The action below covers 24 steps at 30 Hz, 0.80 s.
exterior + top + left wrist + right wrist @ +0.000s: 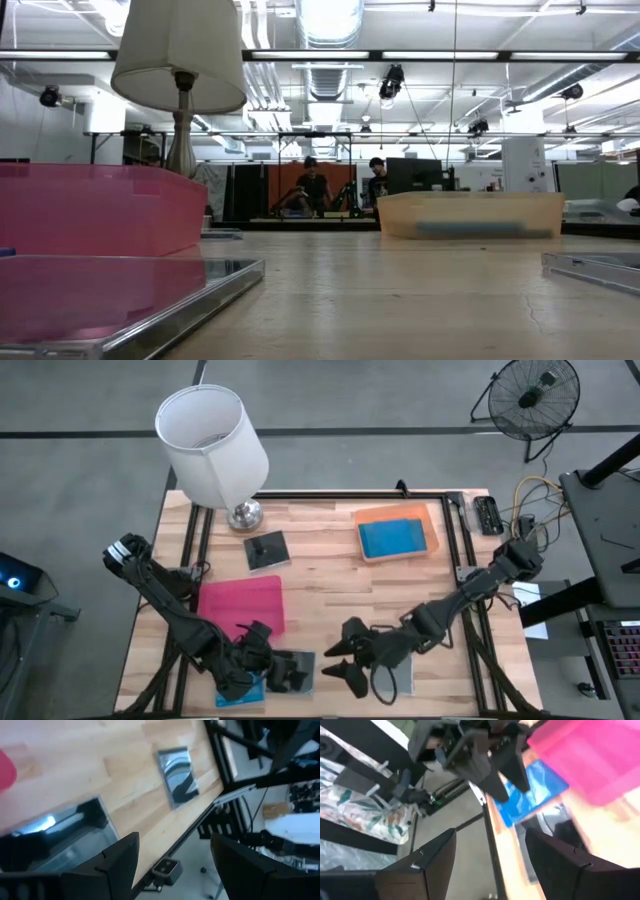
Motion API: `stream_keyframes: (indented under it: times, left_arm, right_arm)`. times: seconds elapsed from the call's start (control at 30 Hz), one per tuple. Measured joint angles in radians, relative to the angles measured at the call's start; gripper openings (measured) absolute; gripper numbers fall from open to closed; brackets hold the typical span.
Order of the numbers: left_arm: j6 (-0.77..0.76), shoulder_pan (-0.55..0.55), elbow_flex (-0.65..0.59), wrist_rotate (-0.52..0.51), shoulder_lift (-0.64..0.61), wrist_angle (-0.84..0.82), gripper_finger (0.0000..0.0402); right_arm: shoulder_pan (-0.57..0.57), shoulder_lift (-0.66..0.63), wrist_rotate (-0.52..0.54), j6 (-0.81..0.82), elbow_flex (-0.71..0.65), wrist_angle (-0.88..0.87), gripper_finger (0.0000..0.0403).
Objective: Pick & place jewel cases by type
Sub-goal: Put the bottom left black CD case into the pink bin
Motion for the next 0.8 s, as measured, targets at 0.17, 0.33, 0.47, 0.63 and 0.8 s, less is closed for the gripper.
stream_keyframes:
  times: [0.17,0.33,0.47,0.63,0.8]
  left_arm:
    - [0.0,0.0,0.0,0.039,0.019,0.002,0.0229]
    - [-0.01,0.0,0.0,0.099,0.045,0.002,0.0229]
    - [-0.018,0.001,0.0,0.138,0.08,0.001,0.0229]
    - [-0.023,0.001,0.0,0.186,0.126,0.006,0.0229]
    - [-0.043,0.002,0.0,0.232,0.173,0.016,0.0229]
  right_arm:
    - [0.04,0.003,0.071,0.051,-0.026,-0.022,0.0235]
    - [0.067,-0.002,0.158,0.139,-0.068,-0.023,0.0231]
    - [0.075,0.002,0.157,0.165,-0.078,-0.023,0.0231]
    - [0.08,0.01,0.183,0.181,-0.082,-0.023,0.0231]
    - [0.082,0.01,0.212,0.211,-0.082,-0.02,0.0232]
